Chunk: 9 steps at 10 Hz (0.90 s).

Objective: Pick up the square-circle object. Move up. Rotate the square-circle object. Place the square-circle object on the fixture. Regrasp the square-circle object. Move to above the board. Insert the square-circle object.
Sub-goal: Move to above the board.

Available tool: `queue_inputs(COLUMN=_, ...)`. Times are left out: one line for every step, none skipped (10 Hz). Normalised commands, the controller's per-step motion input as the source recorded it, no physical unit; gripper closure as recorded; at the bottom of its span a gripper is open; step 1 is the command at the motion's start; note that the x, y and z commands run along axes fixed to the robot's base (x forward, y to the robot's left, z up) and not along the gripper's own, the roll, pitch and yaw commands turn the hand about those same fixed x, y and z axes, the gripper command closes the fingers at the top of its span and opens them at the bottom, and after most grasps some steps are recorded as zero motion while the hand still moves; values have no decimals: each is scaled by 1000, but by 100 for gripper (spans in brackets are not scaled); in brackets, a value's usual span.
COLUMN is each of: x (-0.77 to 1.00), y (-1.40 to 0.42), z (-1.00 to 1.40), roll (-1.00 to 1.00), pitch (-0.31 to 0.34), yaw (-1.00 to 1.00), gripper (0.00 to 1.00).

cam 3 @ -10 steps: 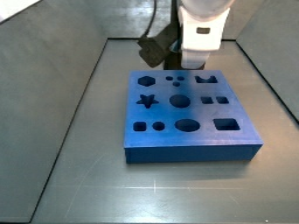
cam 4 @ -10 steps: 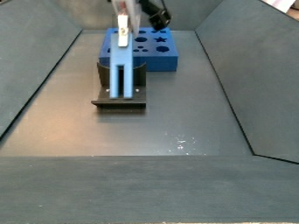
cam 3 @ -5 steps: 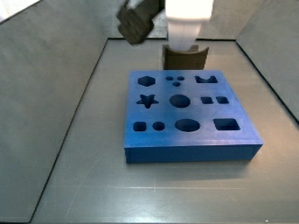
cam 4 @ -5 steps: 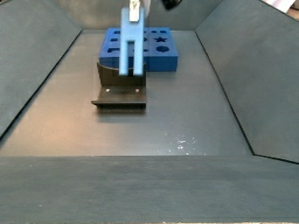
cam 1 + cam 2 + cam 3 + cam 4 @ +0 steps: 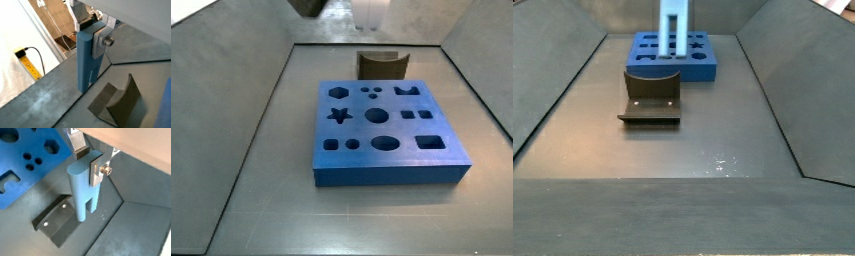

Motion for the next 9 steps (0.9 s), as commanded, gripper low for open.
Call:
queue_inputs(x=-163, y=-79, z=1000, roll=-59, pitch=112, yaw=29, gripper=100)
queue_inputs(x=-144, y=-62, z=1000, roll=-58, pitch=106, yaw=39, gripper=100)
queue_inputs(x=-120, y=-49, z=944, roll=-59, pitch=94, yaw=46, gripper=100)
queue_inputs(x=-87, y=-32, z=792, roll=-59, pitch=87, yaw=48, gripper=100)
queue_inputs(x=-50, y=-21, z=588, roll=-63, pitch=84, yaw=50, gripper=100)
queue_inputs(x=-32, y=-17, z=437, roll=-59, pitch=93, yaw=47, gripper=100)
queue_inputs(x=-21, y=-16, z=341, roll=-56, pitch=99, yaw=46, gripper=100)
queue_inputs(x=-372, y=-1000, z=242, roll=-470, pitch=80, yaw=1000, gripper=100)
queue_inputs(x=-356, y=-1000, z=205, roll=-458, pitch=74, yaw=1000, gripper=100)
